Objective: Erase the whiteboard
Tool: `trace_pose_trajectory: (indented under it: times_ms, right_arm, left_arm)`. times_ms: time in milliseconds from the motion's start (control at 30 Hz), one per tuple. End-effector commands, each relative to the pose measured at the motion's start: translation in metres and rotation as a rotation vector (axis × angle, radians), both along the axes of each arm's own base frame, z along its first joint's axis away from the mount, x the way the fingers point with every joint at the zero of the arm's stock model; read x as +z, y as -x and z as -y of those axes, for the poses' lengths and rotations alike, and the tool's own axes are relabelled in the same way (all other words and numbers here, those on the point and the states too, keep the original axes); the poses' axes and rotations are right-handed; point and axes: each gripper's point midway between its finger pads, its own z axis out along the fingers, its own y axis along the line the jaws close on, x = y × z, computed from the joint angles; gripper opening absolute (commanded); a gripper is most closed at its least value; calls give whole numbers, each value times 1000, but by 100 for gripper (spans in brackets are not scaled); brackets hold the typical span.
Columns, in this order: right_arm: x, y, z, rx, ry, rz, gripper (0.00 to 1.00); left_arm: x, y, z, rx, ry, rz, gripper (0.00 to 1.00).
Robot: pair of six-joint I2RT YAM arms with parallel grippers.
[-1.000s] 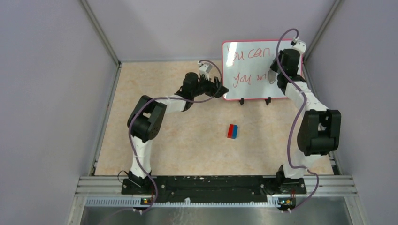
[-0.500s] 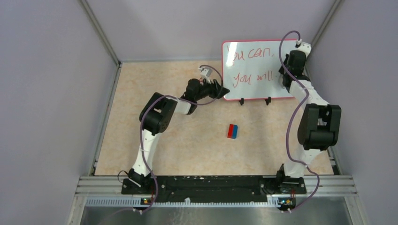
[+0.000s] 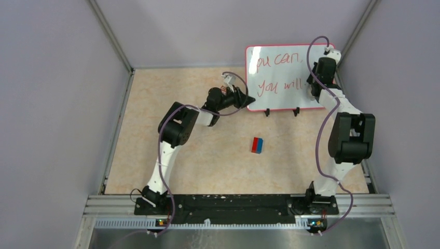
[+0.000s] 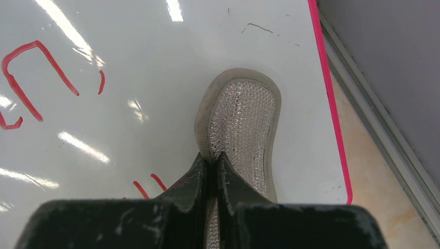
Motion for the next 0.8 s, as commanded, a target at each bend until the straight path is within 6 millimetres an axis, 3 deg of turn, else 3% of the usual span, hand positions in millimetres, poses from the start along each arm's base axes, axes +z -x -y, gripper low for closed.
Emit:
trace_pose_trajectory:
  times_ms: [0,333,500,567,700,767]
  right_arm:
    - [26,-10,-2,17,-8,77,0]
    - [17,-6,5,-30,0,46,0]
    - [6,-9,0,-13,-22,28,0]
    - [1,-12,-5,-1,-24,19,0]
    - [-9,-21,-35,83,-28,-4,0]
    - [-9,-26,-66,154,-17,-4,0]
  left_arm:
    - [16,-1,5,-33,42,58,37]
    - [1,-8,-12,7,1,15,18]
    - [-9,-13,-16,35,-33,-15,0]
    - [-15,-18,-19,56,-45,-39,0]
    - [-21,-22,-21,61,-46,-76,0]
    - [-23,-23,-20,55,-44,-84,0]
